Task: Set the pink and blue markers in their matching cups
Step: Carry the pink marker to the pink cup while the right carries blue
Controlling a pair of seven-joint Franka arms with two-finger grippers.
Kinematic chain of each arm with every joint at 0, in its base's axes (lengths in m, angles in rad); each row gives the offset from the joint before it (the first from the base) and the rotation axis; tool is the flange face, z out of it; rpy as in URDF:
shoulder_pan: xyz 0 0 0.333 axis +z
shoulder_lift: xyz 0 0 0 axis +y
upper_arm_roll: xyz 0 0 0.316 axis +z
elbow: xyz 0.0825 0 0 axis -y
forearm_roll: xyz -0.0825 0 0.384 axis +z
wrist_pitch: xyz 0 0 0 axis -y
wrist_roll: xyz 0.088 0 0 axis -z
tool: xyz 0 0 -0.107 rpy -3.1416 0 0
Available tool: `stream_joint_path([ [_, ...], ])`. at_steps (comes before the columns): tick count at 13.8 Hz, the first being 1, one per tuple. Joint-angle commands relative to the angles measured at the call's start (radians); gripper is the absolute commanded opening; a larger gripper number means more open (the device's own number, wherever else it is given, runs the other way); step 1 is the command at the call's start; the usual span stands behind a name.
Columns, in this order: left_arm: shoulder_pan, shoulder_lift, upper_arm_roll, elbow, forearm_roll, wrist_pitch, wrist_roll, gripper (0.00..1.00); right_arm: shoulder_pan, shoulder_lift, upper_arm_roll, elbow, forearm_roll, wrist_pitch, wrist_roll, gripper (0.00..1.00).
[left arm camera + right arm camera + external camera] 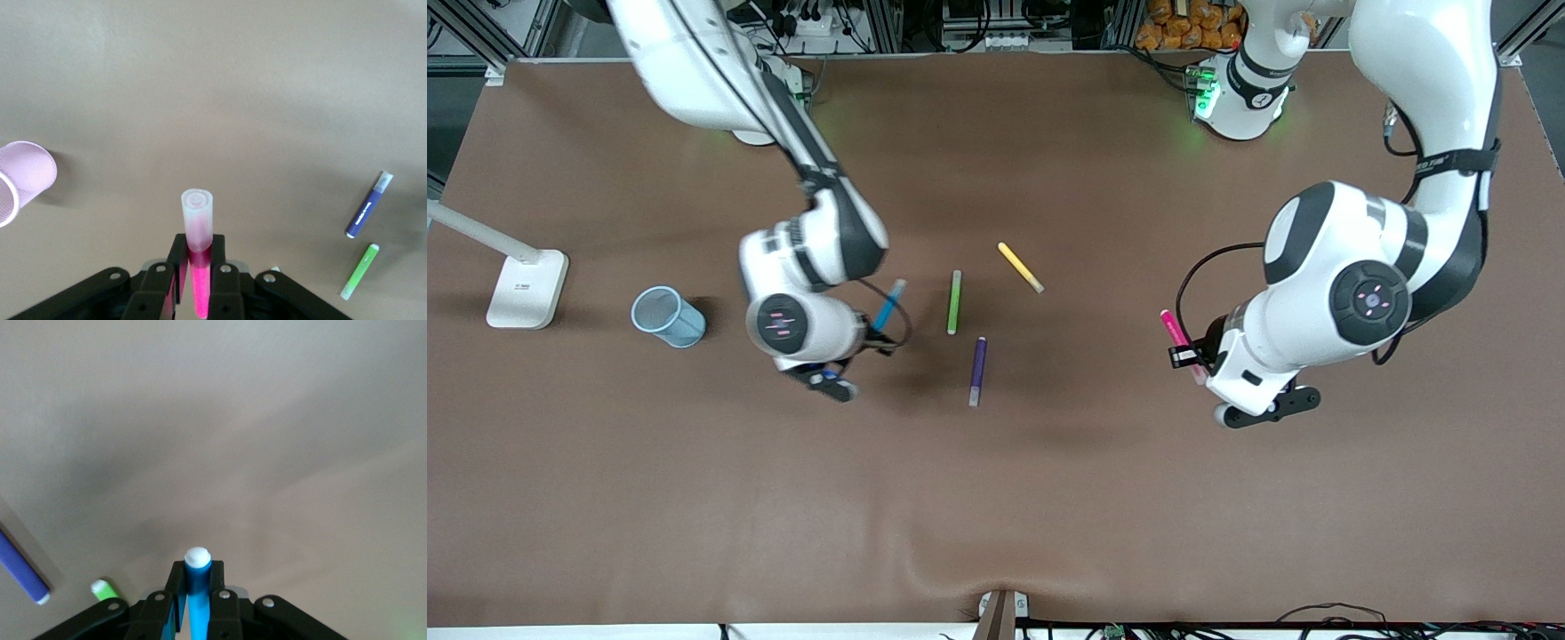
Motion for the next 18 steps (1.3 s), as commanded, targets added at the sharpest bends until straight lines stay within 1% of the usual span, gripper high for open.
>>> stream_joint_path([
  [1,0.038,-0.056,-0.004,-0.027,0.013,-0.005,0.027,0.00,-0.111,-0.101,-0.001,-0.013,-0.048,-0.056,-0.198,0.00],
  [2,0.038,-0.071,-0.002,-0.031,0.013,-0.007,0.028,0.00,-0.149,-0.127,-0.001,-0.013,-0.092,-0.056,-0.280,0.00],
  [3,0.038,-0.085,0.001,-0.035,0.018,-0.014,0.027,0.00,-0.175,-0.150,-0.001,-0.015,-0.155,-0.056,-0.371,0.00],
  [4,0.038,-0.095,0.004,-0.034,0.037,-0.022,0.027,0.00,-0.209,-0.169,0.000,-0.018,-0.184,-0.057,-0.443,0.00],
  [6,0.046,-0.121,0.006,-0.035,0.065,-0.024,0.030,0.00,-0.284,-0.213,0.002,-0.027,-0.183,-0.060,-0.567,0.00],
  [7,0.069,-0.131,0.006,-0.037,0.067,-0.028,0.033,0.00,-0.313,-0.242,0.000,-0.048,-0.185,-0.059,-0.635,0.00],
  [9,0.075,-0.149,0.006,-0.049,0.090,-0.028,0.050,0.00,-0.343,-0.319,0.000,-0.114,-0.191,-0.054,-0.686,0.00],
  [11,0.090,-0.174,0.004,-0.066,0.139,-0.028,0.082,0.00,-0.391,-0.395,0.000,-0.200,-0.191,-0.021,-0.723,0.00],
  [14,0.113,-0.220,0.004,-0.098,0.153,-0.021,0.125,0.00,-0.505,-0.506,0.003,-0.381,-0.179,0.132,-0.905,0.00],
  [15,0.124,-0.238,0.004,-0.118,0.153,-0.011,0.143,0.00,-0.520,-0.547,0.002,-0.442,-0.175,0.195,-0.950,0.00],
  [16,0.133,-0.259,0.004,-0.144,0.154,0.008,0.154,0.00,-0.525,-0.583,0.002,-0.497,-0.174,0.252,-0.964,0.00],
  [18,0.155,-0.330,0.003,-0.248,0.169,0.080,0.157,0.00,-0.525,-0.623,0.002,-0.602,-0.174,0.393,-0.984,0.00],
])
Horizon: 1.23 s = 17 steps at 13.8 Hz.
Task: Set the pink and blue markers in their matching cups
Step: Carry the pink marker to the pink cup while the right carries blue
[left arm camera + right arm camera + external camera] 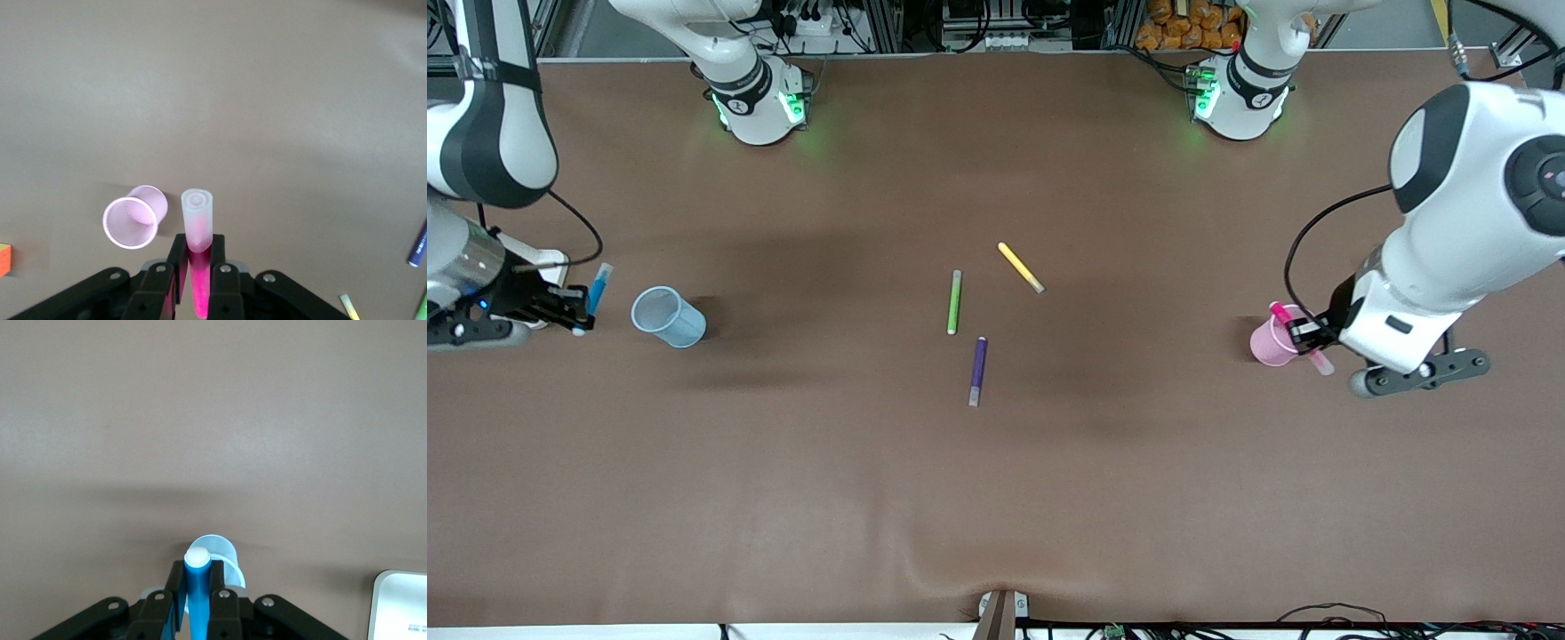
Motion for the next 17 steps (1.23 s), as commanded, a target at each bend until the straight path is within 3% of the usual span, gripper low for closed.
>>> stream_joint_path([
  [1,0.031,-0.143,-0.005,-0.208,0.041,0.121,0.021,0.00,-0.005,-0.092,0.021,-0.184,0.001,0.215,-0.079,0.00],
  [7,0.101,-0.291,-0.007,-0.524,0.058,0.434,0.047,0.00,-0.001,-0.051,0.021,-0.330,0.002,0.554,-0.151,0.00],
  [14,0.169,-0.297,-0.005,-0.757,0.059,0.701,0.078,0.00,0.013,0.012,0.024,-0.399,0.004,0.691,-0.147,0.00],
  [17,0.204,-0.297,-0.008,-0.824,0.079,0.738,0.078,0.00,0.028,0.014,0.024,-0.450,0.004,0.774,-0.145,0.00],
])
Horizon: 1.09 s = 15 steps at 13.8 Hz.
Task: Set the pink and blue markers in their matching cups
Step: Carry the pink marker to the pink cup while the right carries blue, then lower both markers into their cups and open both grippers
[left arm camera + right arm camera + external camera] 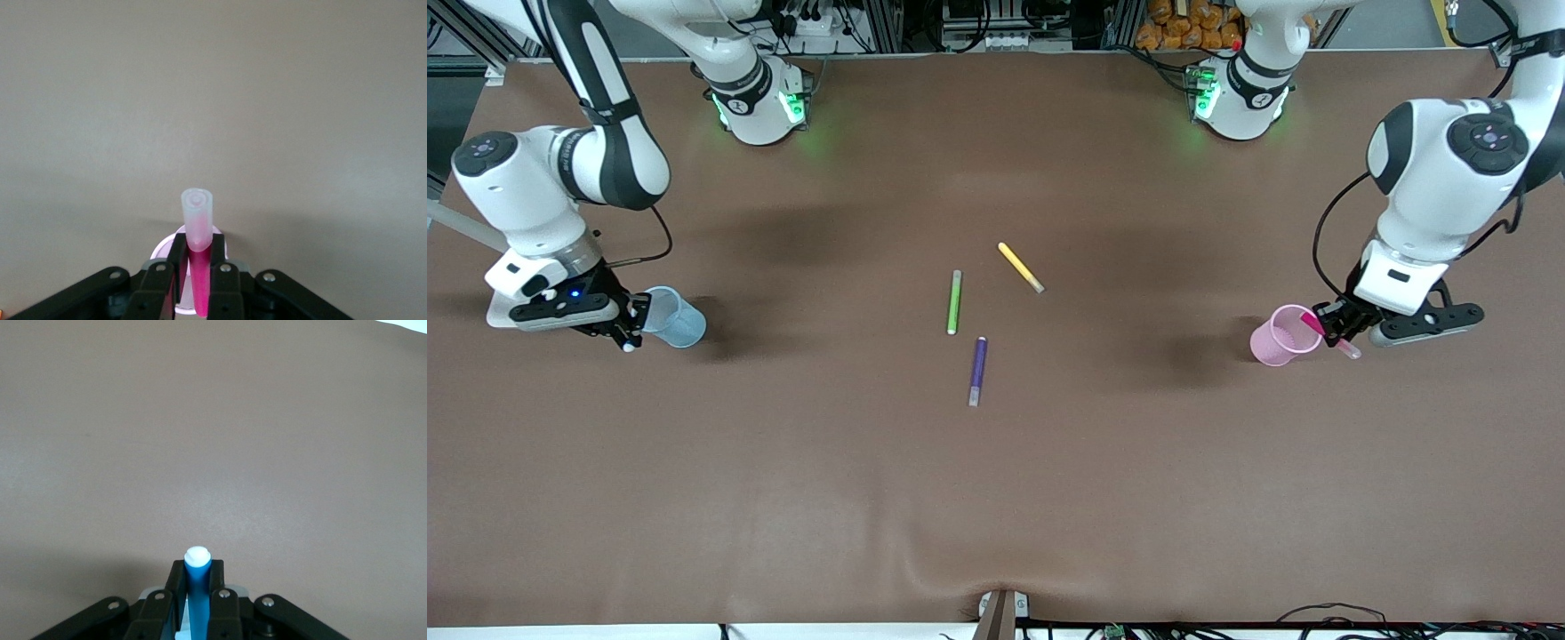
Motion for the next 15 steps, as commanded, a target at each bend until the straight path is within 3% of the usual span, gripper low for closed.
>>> stream_joint_path([
  [1,0.030,-0.037,-0.009,-0.076,0.022,0.035,0.004,0.00,0.017,-0.014,-0.002,-0.047,0.004,0.043,-0.006,0.00],
  [5,0.050,-0.013,-0.009,-0.159,0.022,0.176,0.001,0.00,0.017,-0.008,-0.002,-0.059,0.004,0.043,-0.006,0.00],
  [7,0.052,0.002,-0.009,-0.162,0.022,0.181,0.001,0.00,0.017,-0.005,-0.002,-0.065,0.004,0.043,-0.006,0.06],
  [8,0.052,0.009,-0.009,-0.162,0.022,0.181,0.001,0.00,0.017,-0.002,-0.002,-0.067,0.004,0.041,-0.006,0.16],
  [9,0.052,0.018,-0.009,-0.158,0.022,0.182,0.001,0.00,0.016,-0.001,-0.002,-0.065,0.004,0.038,-0.006,0.48],
  [10,0.052,0.030,-0.009,-0.155,0.022,0.188,0.001,0.00,0.016,0.001,-0.002,-0.064,0.004,0.034,-0.004,0.99],
  [15,0.052,0.079,-0.008,-0.146,0.022,0.245,0.001,0.00,0.014,-0.004,-0.002,-0.012,0.003,-0.028,0.016,1.00],
])
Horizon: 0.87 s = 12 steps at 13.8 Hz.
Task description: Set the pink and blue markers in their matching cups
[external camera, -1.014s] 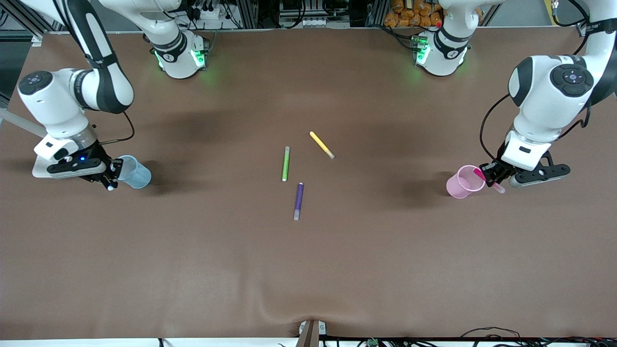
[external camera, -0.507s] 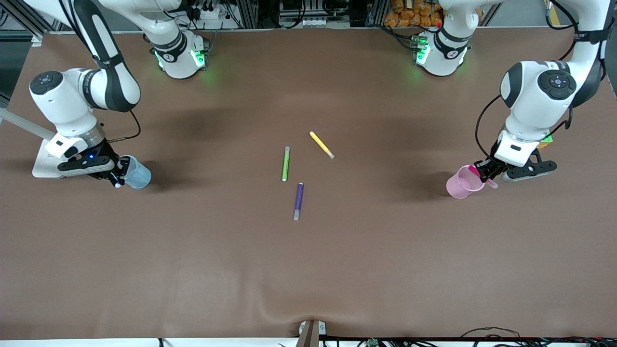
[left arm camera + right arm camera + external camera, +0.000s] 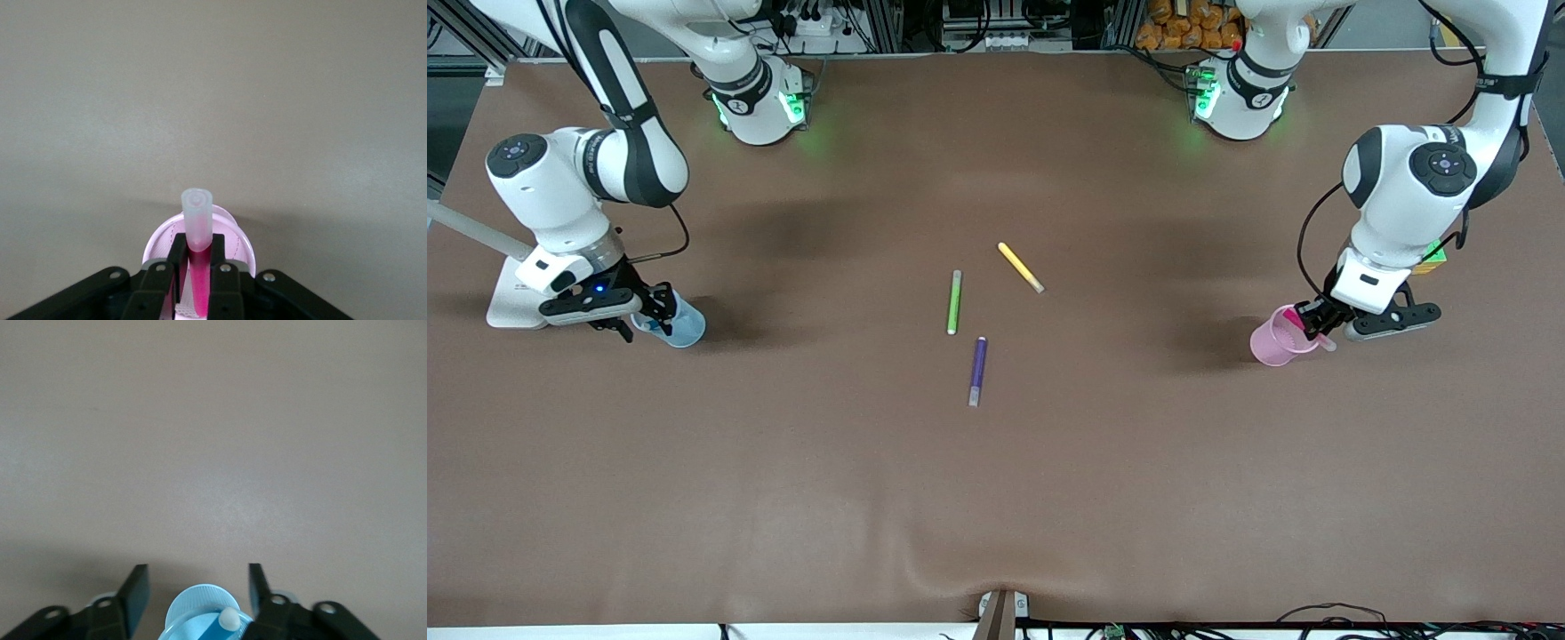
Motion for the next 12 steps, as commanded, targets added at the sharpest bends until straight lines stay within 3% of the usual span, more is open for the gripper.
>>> stream_joint_path([
  [1,0.014,0.026,-0.007,0.008,0.020,0.039,0.001,0.00,0.003,-0.016,-0.003,0.065,0.004,-0.106,0.013,1.00],
  [4,0.014,0.048,-0.004,0.008,0.020,0.062,0.001,0.00,0.008,-0.018,-0.003,0.218,0.036,-0.373,0.098,1.00],
  [5,0.012,0.049,-0.004,0.008,0.020,0.062,0.001,0.25,0.012,-0.016,0.000,0.276,0.038,-0.469,0.138,1.00],
  [6,0.011,0.048,-0.002,0.010,0.023,0.058,0.001,0.59,0.019,-0.011,0.000,0.339,0.038,-0.563,0.187,1.00],
  [7,0.014,0.045,-0.002,0.013,0.035,0.054,0.001,1.00,0.023,-0.007,0.000,0.414,0.038,-0.664,0.252,1.00],
  [10,0.012,0.041,-0.002,0.041,0.036,0.047,0.035,1.00,0.032,0.088,0.000,0.693,0.039,-0.997,0.396,1.00],
  [12,0.012,0.038,-0.004,0.117,0.037,-0.075,0.050,1.00,0.031,0.145,0.000,0.871,0.051,-1.200,0.445,1.00],
])
